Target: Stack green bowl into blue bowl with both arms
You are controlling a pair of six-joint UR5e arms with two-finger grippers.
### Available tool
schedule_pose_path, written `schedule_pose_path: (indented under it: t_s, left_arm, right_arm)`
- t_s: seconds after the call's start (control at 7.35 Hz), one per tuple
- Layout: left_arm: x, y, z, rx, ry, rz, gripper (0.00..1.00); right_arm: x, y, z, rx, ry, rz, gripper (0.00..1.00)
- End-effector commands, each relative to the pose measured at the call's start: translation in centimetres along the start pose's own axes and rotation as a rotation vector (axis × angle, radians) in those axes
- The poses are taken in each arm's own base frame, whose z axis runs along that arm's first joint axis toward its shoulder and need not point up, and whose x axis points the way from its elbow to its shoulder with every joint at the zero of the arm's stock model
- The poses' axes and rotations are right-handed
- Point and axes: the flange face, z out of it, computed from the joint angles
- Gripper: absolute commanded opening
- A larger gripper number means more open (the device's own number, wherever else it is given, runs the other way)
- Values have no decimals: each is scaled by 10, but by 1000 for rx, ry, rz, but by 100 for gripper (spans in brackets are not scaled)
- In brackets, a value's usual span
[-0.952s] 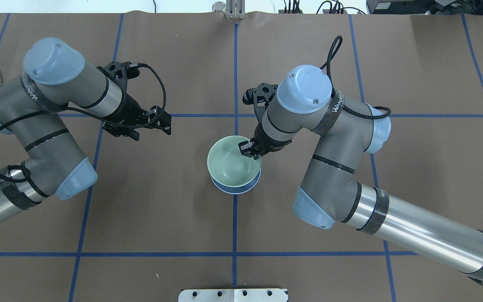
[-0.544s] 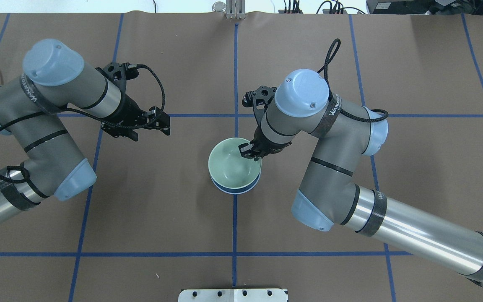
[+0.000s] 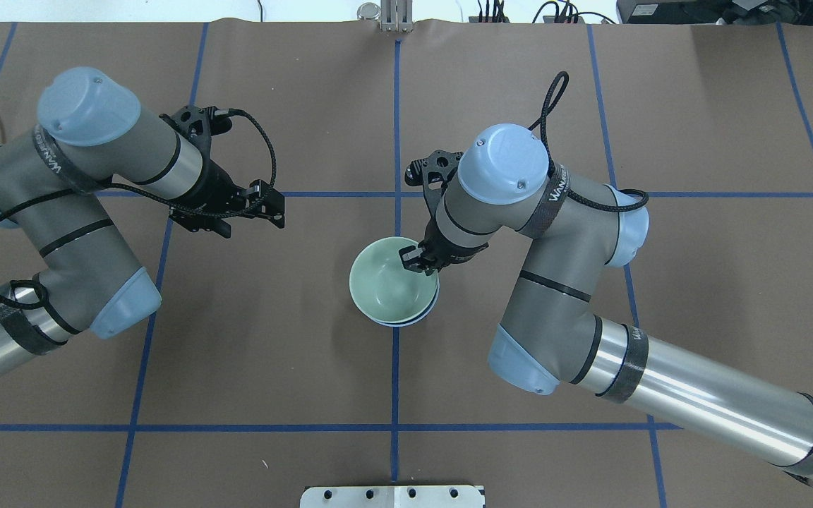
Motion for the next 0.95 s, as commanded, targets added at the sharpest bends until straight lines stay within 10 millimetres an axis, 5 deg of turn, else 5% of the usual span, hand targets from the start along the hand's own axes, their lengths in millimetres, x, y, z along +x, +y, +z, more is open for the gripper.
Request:
schedule_pose_path:
  t_s: [0.0,0.27,0.54,0.82]
  left_arm:
    - [0,0,0,0,0,0,96]
    - [0,0,0,0,0,0,96]
    - [1,0,0,1,-1,0,96]
    - [-1,-7,-12,9,8,-6,96]
  right_arm:
    - [1,0,1,-1,1,-3,58]
    - [1,0,0,2,0,-4,99]
    - [6,-7,-13,25,-7,1,100]
    - [35,-29,-49,160,-85,-20,100]
